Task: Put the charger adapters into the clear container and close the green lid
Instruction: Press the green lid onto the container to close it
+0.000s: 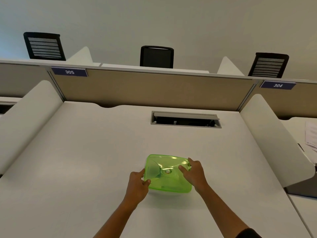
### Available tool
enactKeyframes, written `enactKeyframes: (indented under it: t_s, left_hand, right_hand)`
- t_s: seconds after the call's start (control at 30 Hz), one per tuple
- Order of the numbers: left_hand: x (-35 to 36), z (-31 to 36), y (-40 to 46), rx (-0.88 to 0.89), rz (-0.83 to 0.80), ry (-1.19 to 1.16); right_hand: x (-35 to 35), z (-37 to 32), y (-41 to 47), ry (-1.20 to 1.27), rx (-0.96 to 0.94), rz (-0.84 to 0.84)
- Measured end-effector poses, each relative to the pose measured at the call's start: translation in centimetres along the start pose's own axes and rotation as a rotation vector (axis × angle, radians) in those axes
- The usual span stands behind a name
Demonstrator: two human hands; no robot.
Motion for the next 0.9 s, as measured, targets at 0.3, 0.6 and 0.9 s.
enactKeyframes:
  t_s: [0.3,0.6,0.9]
  left_hand:
    - [0.0,-1.3,-0.1,-0.054,0.014,0.006]
    - [-0.1,-1.5,0.8,-0.059,0.007,-0.137]
    - [-0.8,1.0,4.7,-0.101,0.066,-0.283]
  right_hand:
    - [0.4,-0.3,0.3,-0.008,0.004,-0.023]
    - [0.9,0.1,0.5,-0.011,0.004,-0.026]
    - [1.8,0.8,0.7,0.132,0.072,0.058]
Point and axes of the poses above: each hand's wrist, its own y-axis towards the middle knuckle, its own x-axis out of the palm, z = x × y, the point moved 7 cm from there along y, towards the middle knuckle, and after that the axes turned 7 degrees about -z, right-handed, at the moved point
